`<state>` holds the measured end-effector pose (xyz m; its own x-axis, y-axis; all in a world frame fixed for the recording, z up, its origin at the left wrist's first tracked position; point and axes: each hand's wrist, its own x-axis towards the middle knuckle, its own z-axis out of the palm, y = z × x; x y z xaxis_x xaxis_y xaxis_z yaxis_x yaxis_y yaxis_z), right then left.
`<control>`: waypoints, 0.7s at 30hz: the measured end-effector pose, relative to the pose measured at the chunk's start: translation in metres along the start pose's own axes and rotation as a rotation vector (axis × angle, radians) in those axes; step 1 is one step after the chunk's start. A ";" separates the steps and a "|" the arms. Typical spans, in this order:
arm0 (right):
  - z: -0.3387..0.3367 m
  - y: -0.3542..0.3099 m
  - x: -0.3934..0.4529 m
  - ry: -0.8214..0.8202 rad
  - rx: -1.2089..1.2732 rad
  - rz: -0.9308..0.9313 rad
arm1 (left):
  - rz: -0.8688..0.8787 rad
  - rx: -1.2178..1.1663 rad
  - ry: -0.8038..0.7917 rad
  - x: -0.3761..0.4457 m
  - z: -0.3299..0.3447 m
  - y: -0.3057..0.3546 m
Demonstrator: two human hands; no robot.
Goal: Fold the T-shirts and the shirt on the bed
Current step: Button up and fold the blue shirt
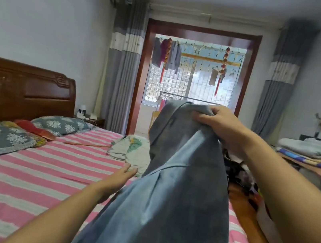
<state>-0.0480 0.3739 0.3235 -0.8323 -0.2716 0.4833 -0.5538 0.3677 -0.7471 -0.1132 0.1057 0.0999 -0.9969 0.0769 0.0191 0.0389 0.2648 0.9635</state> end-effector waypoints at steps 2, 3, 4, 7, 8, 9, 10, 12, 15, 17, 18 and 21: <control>-0.009 0.001 -0.017 -0.133 0.027 0.070 | 0.092 -0.081 -0.059 0.012 0.020 0.009; -0.014 0.003 -0.026 -0.208 0.049 0.131 | 0.119 -0.129 -0.102 0.015 0.032 0.014; -0.018 0.006 -0.034 -0.273 0.060 0.189 | 0.140 -0.141 -0.146 0.017 0.044 0.018; -0.027 0.018 -0.052 -0.303 -0.163 0.187 | 0.186 0.013 -0.299 0.022 0.067 0.007; -0.030 0.025 -0.055 -0.258 -0.291 0.161 | 0.184 0.060 -0.330 0.024 0.069 0.000; -0.035 0.032 -0.056 -0.214 -0.407 0.145 | 0.193 0.115 -0.292 0.025 0.069 -0.006; -0.042 0.040 -0.056 -0.166 -0.512 0.131 | 0.217 0.178 -0.232 0.027 0.065 -0.009; -0.058 0.055 -0.057 -0.106 -0.689 0.144 | 0.288 0.256 -0.043 0.033 0.048 0.000; -0.076 0.068 -0.070 -0.233 -0.754 0.324 | 0.390 0.343 0.196 0.033 0.010 0.051; -0.080 0.076 -0.073 -0.353 -0.780 0.379 | 0.510 0.509 0.323 0.031 -0.012 0.097; -0.081 0.079 -0.070 -0.382 -0.813 0.390 | 0.559 0.580 0.390 0.028 -0.023 0.121; -0.087 0.077 -0.052 0.011 -0.914 0.268 | 0.719 0.598 0.508 0.018 -0.048 0.184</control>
<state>-0.0500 0.4934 0.2803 -0.9321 -0.0711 0.3552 -0.1463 0.9709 -0.1898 -0.1270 0.1094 0.2903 -0.6323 0.0296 0.7741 0.5203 0.7566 0.3960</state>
